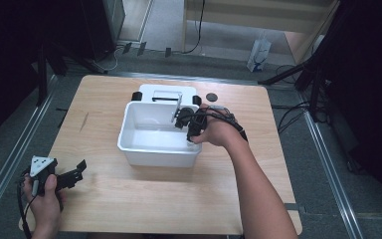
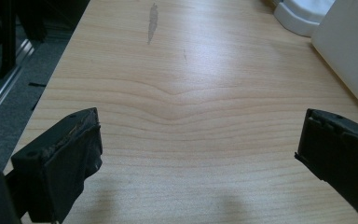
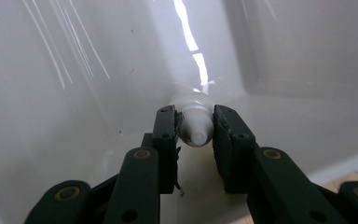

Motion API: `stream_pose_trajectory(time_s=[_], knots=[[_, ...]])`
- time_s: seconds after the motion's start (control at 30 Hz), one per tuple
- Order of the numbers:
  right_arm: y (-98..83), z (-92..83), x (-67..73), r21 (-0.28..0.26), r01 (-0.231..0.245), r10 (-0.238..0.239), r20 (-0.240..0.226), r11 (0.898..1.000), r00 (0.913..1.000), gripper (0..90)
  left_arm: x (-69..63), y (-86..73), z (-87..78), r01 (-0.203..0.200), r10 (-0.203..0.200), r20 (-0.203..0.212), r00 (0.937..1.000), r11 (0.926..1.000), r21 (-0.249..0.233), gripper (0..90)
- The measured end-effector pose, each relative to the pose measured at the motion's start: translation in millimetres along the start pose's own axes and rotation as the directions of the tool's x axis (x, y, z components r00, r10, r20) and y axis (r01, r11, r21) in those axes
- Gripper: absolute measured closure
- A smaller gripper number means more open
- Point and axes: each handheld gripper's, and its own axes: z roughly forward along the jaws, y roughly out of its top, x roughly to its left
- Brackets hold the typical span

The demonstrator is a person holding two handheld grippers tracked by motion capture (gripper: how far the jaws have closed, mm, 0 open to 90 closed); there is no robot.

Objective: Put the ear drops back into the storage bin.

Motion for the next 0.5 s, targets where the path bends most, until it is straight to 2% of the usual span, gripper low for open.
stream_pose_trajectory(time_s=[0.13, 0.17, 0.23, 0.5], knots=[[-0.3, 7.2, 2.0, 0.012, 0.018, -0.018, -0.005, 1.0, 0.9998, 71.9, 0.0, -0.1, 0.0, 0.0, 0.0, 0.002, 1.0, 1.0, -0.001, 0.6], [-0.1, 10.8, 2.7, 0.019, 0.039, -0.039, 0.0, 0.999, 0.9992, 71.9, 0.0, -0.1, 0.0, 0.001, -0.001, 0.002, 1.0, 1.0, -0.002, 0.6], [0.6, 12.0, 3.4, 0.028, 0.041, -0.041, 0.014, 0.999, 0.9991, 71.9, -0.2, 0.0, 0.1, 0.001, -0.001, 0.001, 1.0, 1.0, 0.0, 0.6], [0.2, 15.0, 2.9, 0.037, 0.04, -0.04, 0.001, 0.999, 0.9992, 72.0, -0.1, -0.1, -0.1, -0.002, 0.002, 0.001, 1.0, 1.0, -0.001, 0.6]])
